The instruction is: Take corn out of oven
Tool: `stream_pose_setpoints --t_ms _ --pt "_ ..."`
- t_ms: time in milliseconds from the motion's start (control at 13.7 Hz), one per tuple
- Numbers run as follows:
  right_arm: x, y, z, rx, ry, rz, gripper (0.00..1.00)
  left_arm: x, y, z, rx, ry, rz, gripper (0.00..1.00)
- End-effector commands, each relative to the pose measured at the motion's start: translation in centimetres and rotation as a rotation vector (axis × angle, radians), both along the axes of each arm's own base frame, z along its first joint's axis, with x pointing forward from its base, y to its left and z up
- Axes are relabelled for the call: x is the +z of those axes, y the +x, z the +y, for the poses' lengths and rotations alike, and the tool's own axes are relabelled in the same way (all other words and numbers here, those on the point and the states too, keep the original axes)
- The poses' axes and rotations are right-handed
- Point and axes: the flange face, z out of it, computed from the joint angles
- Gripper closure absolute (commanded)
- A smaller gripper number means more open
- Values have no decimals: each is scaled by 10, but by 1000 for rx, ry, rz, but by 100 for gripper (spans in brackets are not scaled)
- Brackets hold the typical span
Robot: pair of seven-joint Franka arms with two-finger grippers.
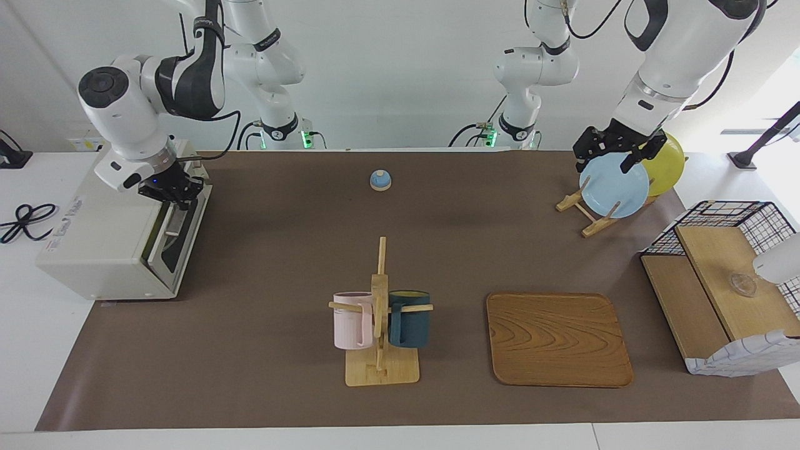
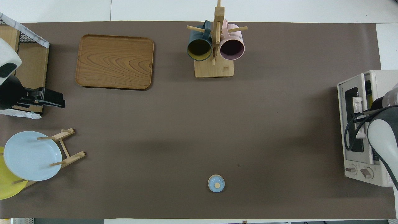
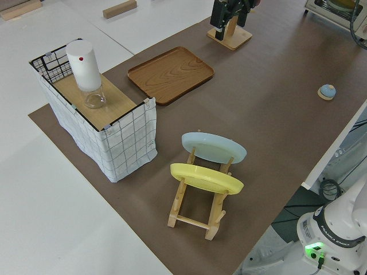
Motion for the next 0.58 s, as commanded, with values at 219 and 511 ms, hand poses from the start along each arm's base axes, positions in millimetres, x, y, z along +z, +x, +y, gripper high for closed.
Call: stream_pose_setpoints --t_ms 219,511 --pt "-45 7 -2 -11 47 -1 100 3 -6 2 5 14 -1 0" --pt "-63 8 13 17 48 -29 100 3 -6 1 3 14 -1 0"
